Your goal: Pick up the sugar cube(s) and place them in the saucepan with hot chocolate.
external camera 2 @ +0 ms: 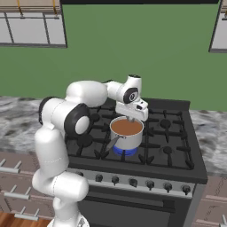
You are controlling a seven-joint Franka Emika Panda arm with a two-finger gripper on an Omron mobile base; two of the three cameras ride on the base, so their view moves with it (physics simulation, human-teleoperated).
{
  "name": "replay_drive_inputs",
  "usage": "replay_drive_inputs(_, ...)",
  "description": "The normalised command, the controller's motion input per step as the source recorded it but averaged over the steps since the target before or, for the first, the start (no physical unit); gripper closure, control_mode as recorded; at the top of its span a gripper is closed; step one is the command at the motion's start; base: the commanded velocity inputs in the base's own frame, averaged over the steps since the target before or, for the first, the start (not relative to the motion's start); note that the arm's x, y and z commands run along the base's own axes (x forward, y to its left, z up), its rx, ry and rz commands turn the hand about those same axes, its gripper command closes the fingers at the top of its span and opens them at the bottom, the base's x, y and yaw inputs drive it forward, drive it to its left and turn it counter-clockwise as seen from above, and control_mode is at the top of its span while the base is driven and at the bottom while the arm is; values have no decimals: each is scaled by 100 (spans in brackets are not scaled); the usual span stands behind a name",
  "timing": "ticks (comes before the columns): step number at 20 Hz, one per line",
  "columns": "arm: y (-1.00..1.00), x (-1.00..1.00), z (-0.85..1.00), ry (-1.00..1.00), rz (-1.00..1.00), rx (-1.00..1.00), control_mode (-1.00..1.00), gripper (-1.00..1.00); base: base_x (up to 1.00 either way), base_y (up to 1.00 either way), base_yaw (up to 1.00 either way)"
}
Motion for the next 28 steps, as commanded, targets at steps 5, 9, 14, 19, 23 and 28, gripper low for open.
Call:
replay_drive_inputs(5, 0, 20, 0, 0, 0, 0, -100, 100, 0, 0, 0)
replay_drive_inputs(9, 0, 15, 0, 0, 0, 0, -100, 100, 0, 0, 0)
replay_drive_inputs(14, -8, 19, -3, 0, 0, 0, -100, 100, 0, 0, 0)
replay_drive_inputs(19, -7, 10, -3, 0, 0, 0, -100, -100, 0, 0, 0)
replay_drive_inputs(23, 0, 0, 0, 0, 0, 0, -100, -100, 0, 0, 0)
replay_drive_inputs(28, 0, 0, 0, 0, 0, 0, -100, -100, 0, 0, 0)
